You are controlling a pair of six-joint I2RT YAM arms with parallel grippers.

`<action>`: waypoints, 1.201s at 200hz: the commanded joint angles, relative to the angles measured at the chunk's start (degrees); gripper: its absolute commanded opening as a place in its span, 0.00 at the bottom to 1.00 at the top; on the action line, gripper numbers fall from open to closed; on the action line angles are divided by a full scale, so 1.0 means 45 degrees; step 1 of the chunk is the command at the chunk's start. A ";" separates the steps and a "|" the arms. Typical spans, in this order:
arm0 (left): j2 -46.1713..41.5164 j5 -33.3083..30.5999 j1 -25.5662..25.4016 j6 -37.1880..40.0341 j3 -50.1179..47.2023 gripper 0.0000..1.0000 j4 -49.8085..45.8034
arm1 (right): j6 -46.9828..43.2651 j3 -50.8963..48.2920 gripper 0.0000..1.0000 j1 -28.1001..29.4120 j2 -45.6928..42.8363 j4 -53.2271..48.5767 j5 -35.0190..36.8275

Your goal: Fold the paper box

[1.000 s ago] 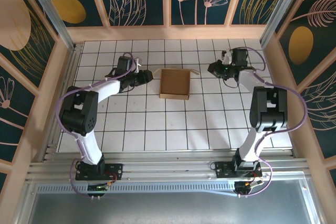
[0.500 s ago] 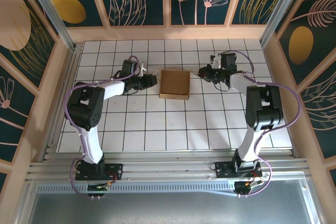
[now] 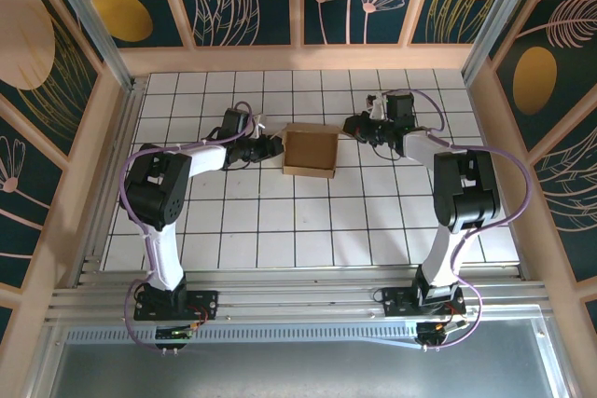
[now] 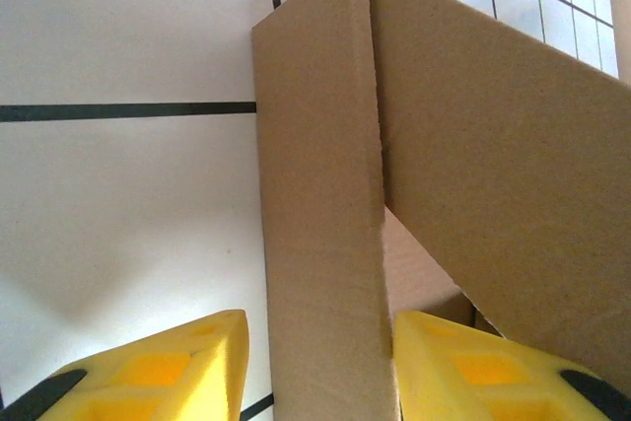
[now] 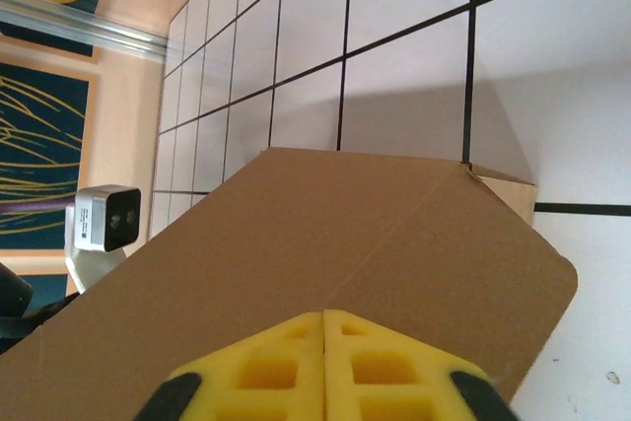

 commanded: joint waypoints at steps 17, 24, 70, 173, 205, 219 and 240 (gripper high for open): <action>-0.0060 -0.0977 -0.0084 0.0845 0.0609 0.43 -0.0923 | -0.1526 -0.0985 0.35 -0.1848 -0.2039 0.0237 0.0942; -0.0058 -0.1069 -0.0087 0.0951 0.0717 0.43 -0.1082 | -0.2111 -0.1198 0.39 -0.2299 -0.2477 0.0084 0.1205; -0.0335 -0.1607 -0.0076 0.1260 0.0735 0.44 -0.1504 | -0.9069 -0.5576 0.49 -0.2695 -0.6751 0.1809 0.2394; -0.2115 -0.2043 0.0224 0.1017 -0.0532 0.59 -0.0986 | -1.5855 -0.6088 0.58 0.0958 -0.4600 0.4499 0.4052; -0.1761 -0.1534 0.0232 0.1104 -0.0768 0.59 -0.0820 | -1.5642 -0.5698 0.56 0.0960 -0.3859 0.5694 0.3871; -0.1619 -0.1252 0.0233 0.1105 -0.0801 0.59 -0.0715 | -1.5719 -0.5421 0.56 0.0953 -0.3458 0.5804 0.3503; -0.1455 -0.1117 0.0235 0.1125 -0.0755 0.59 -0.0656 | -1.5616 -0.4981 0.47 0.0946 -0.2901 0.5925 0.3424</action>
